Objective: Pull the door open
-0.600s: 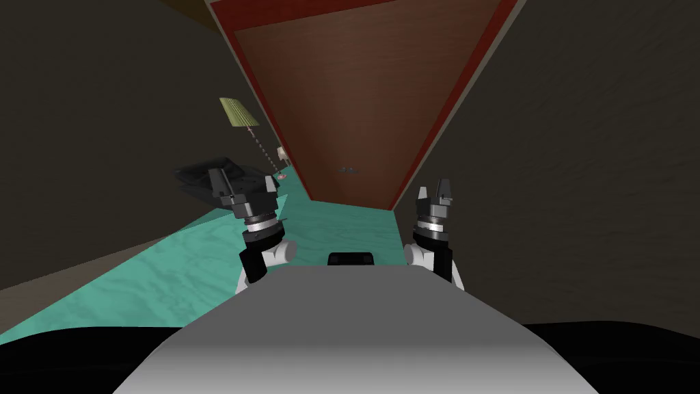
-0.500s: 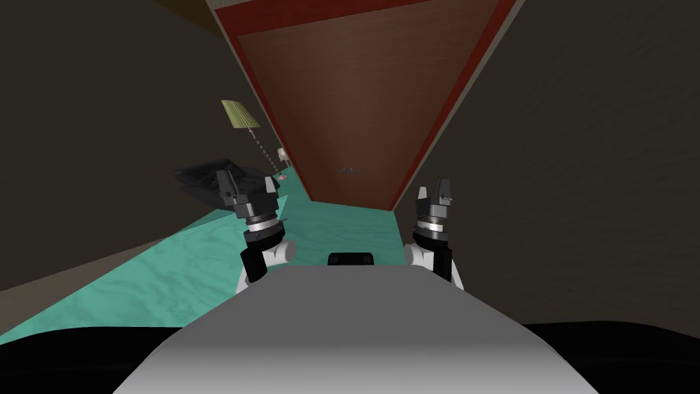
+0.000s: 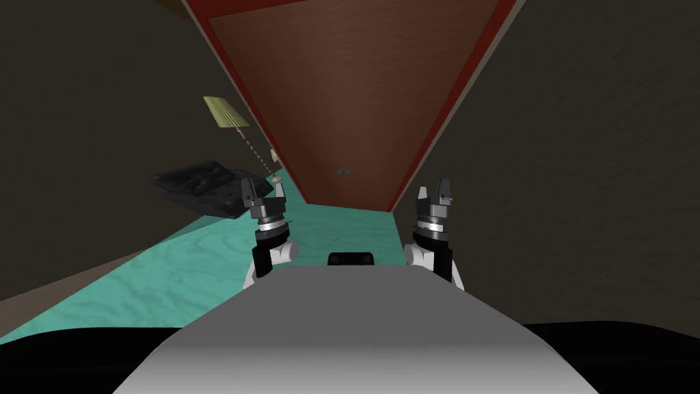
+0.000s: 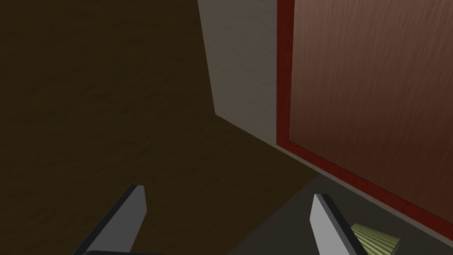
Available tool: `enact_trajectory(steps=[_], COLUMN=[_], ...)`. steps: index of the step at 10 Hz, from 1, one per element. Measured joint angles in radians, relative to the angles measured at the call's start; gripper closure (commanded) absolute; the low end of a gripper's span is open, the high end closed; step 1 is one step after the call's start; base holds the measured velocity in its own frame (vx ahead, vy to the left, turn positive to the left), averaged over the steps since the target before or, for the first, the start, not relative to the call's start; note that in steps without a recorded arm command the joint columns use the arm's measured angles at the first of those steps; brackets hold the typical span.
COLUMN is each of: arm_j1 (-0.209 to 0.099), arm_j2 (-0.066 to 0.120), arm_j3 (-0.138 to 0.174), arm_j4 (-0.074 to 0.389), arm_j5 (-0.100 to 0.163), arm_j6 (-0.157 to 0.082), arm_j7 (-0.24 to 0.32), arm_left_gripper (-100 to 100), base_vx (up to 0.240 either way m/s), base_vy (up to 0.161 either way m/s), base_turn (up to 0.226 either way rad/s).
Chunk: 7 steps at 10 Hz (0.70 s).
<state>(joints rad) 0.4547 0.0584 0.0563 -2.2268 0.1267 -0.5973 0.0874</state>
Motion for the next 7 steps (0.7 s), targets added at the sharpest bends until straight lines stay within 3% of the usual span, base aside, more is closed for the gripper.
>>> enact_trajectory(steps=[3,7], arm_j1=[-0.022,-0.027], arm_j2=[0.012,0.029], arm_j3=[-0.003,-0.006], arm_j4=[0.071,0.152], arm_j5=[-0.001,0.001], arm_j6=[-0.006,-0.025], arm_j7=[0.000,0.008], arm_left_gripper=[-100,-100], base_vx=[0.110,0.106], base_vy=[0.000,-0.010], base_turn=[-0.056,-0.046])
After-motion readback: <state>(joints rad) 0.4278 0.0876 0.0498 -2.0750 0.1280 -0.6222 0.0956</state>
